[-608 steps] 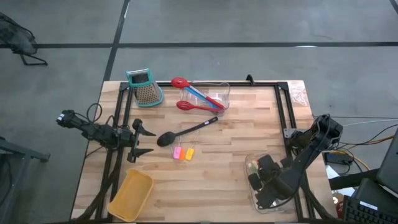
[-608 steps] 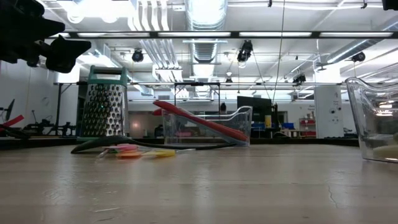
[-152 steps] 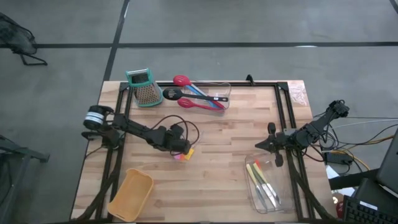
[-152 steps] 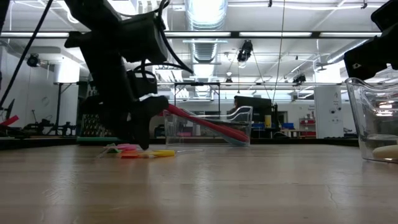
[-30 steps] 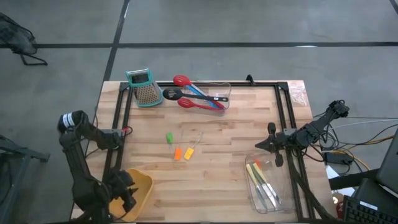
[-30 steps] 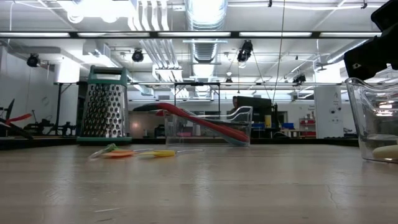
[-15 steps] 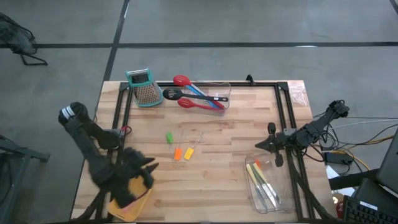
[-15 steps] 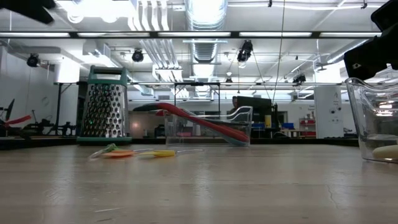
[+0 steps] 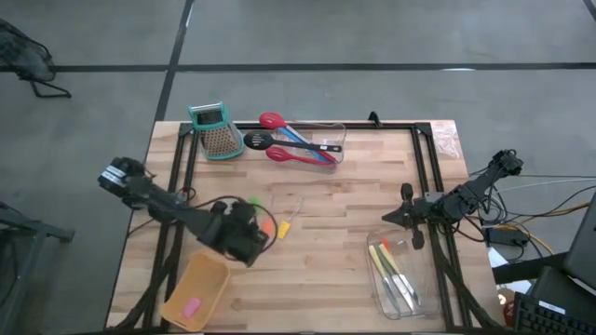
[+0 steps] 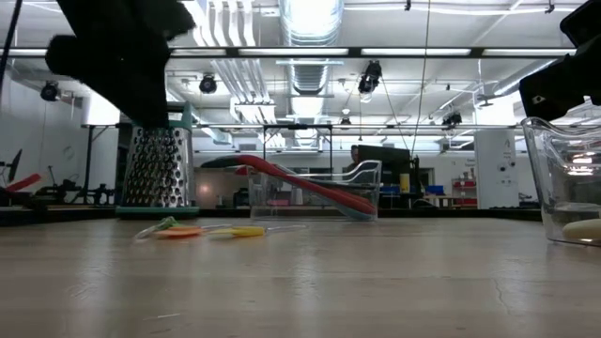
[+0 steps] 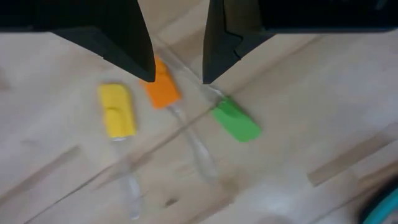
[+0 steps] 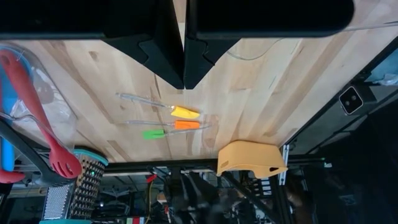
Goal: Pick & Place Kitchen Items
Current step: Put the green spatula into the yellow bin
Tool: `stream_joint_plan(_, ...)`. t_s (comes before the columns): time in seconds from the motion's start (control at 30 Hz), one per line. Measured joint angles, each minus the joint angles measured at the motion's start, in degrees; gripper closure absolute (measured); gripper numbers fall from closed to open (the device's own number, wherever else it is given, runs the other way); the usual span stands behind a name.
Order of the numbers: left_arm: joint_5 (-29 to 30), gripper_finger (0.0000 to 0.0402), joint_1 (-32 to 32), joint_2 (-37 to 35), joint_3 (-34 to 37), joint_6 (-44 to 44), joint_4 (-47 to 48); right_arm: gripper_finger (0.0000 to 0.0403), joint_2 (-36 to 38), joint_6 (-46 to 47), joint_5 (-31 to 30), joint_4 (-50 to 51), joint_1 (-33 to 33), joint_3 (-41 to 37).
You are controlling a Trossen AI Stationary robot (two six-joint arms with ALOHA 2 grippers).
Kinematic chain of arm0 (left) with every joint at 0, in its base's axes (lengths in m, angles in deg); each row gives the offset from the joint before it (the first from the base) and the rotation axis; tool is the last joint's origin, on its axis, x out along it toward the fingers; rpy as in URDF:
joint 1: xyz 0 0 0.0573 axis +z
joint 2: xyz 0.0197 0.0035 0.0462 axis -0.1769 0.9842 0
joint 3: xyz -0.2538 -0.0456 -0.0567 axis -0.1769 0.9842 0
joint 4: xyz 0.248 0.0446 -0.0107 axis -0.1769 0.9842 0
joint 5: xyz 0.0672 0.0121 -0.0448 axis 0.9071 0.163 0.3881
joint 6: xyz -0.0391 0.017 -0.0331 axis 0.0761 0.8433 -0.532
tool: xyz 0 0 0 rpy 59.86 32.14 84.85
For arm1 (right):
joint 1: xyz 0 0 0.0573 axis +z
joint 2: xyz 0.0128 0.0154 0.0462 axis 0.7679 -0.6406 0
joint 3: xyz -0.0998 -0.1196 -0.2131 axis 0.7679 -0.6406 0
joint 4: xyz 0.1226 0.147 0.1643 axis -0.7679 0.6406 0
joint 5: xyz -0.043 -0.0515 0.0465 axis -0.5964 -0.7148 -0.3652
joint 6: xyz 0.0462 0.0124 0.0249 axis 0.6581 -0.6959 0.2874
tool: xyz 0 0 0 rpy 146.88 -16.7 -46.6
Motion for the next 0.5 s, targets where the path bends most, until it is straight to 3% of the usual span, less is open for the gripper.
stream_joint_plan(0.23, -3.52, 0.0261, 6.36, 2.20, 4.41, 0.89, -2.46, 0.0394, 0.00, -0.02, 0.00, 0.00, 0.00, 0.00)
stream_joint_plan(0.5, -6.40, 0.0261, 10.36, 2.25, 12.12, 4.21, -17.53, 0.0394, 0.00, -0.02, 0.00, 0.00, 0.02, 0.00)
